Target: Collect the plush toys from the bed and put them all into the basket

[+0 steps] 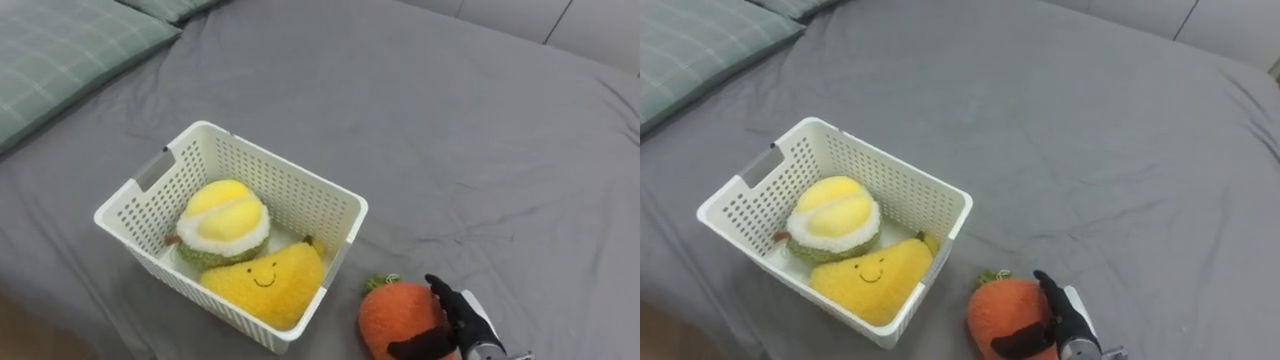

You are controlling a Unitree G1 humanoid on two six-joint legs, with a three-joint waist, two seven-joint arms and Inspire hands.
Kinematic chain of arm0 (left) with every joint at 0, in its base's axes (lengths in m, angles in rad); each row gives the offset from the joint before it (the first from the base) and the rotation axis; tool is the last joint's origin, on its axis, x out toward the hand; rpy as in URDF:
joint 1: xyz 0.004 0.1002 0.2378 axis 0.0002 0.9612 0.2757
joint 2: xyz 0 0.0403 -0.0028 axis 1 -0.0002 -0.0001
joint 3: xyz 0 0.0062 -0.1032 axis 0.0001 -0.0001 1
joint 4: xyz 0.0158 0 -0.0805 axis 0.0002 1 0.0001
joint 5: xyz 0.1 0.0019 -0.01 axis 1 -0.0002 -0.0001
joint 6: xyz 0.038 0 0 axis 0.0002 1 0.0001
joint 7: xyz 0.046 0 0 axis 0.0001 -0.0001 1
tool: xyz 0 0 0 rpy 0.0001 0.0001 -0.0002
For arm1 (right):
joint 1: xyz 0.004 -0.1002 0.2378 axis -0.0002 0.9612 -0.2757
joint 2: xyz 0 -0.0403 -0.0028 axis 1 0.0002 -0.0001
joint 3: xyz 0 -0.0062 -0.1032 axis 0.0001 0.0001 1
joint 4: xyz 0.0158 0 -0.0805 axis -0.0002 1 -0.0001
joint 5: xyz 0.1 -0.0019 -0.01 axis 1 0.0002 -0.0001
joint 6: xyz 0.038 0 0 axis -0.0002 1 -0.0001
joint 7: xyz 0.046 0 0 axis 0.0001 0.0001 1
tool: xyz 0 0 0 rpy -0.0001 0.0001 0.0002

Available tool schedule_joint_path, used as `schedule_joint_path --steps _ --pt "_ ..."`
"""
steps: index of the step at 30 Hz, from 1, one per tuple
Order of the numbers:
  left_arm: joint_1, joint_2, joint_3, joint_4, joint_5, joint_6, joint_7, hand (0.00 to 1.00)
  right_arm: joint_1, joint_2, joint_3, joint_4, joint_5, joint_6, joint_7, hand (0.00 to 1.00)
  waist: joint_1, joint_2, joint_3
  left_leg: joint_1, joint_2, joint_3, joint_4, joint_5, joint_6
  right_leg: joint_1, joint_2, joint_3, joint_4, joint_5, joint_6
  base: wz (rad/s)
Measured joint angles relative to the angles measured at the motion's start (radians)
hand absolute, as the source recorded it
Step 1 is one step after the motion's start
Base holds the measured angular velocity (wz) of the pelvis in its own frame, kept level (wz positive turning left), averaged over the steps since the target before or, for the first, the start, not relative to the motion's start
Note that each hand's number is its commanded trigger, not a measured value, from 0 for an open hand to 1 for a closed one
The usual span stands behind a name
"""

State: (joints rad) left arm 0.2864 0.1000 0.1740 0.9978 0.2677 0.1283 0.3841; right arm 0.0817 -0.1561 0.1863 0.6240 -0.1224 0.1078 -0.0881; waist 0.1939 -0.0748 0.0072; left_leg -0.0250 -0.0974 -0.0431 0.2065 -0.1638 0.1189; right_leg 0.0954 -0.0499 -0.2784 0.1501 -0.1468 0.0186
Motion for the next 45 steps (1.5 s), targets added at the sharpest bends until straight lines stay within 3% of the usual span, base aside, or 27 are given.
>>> schedule_joint_path --steps 1,2,14,22,33,45 --pt "0.008 0.000 0.000 0.000 0.000 -0.001 0.000 0.00 -0.005 0.000 0.000 0.012 0.007 0.000 -0.009 0.98 0.006 0.001 0.0009 0.000 -0.001 -0.002 0.000 0.000 0.001 0.001 0.000 -0.001 0.000 0.000 0.001 0.06" --pt "0.019 0.000 -0.001 -0.001 -0.001 -0.003 0.000 0.00 -0.020 0.002 0.000 0.034 0.024 -0.001 -0.018 1.00 0.005 0.003 0.0021 -0.001 -0.002 -0.005 0.001 0.000 0.001 0.002 0.000 -0.005 0.000 -0.001 0.001 0.08" --pt "0.038 -0.001 -0.011 0.002 -0.001 -0.006 -0.001 0.00 -0.094 0.000 -0.002 0.168 0.065 -0.014 -0.113 1.00 0.007 0.007 0.0035 -0.033 -0.012 -0.048 0.032 0.001 0.001 -0.001 -0.002 -0.050 0.000 -0.001 0.002 0.12" --pt "0.038 -0.003 -0.011 -0.003 -0.001 -0.012 -0.001 0.00 -0.094 0.002 -0.001 0.189 0.064 -0.028 -0.113 1.00 0.008 0.021 0.0021 -0.039 -0.014 -0.049 0.031 0.002 0.002 -0.008 -0.004 -0.051 0.000 -0.002 0.004 0.00" --pt "0.039 -0.005 -0.021 -0.048 0.001 -0.011 -0.002 0.00 -0.092 0.001 0.009 0.187 0.066 -0.043 -0.109 1.00 0.004 0.014 -0.0031 -0.030 -0.015 -0.046 0.028 0.003 0.003 -0.005 -0.005 -0.046 -0.001 -0.003 0.005 0.00" --pt "-0.001 -0.006 -0.021 -0.001 -0.003 -0.008 -0.002 0.00 -0.088 -0.011 -0.012 -0.020 0.073 -0.054 -0.104 1.00 -0.024 0.010 -0.0010 0.002 -0.009 -0.012 0.010 0.007 0.004 0.010 -0.004 -0.002 0.000 -0.004 0.006 -0.09"
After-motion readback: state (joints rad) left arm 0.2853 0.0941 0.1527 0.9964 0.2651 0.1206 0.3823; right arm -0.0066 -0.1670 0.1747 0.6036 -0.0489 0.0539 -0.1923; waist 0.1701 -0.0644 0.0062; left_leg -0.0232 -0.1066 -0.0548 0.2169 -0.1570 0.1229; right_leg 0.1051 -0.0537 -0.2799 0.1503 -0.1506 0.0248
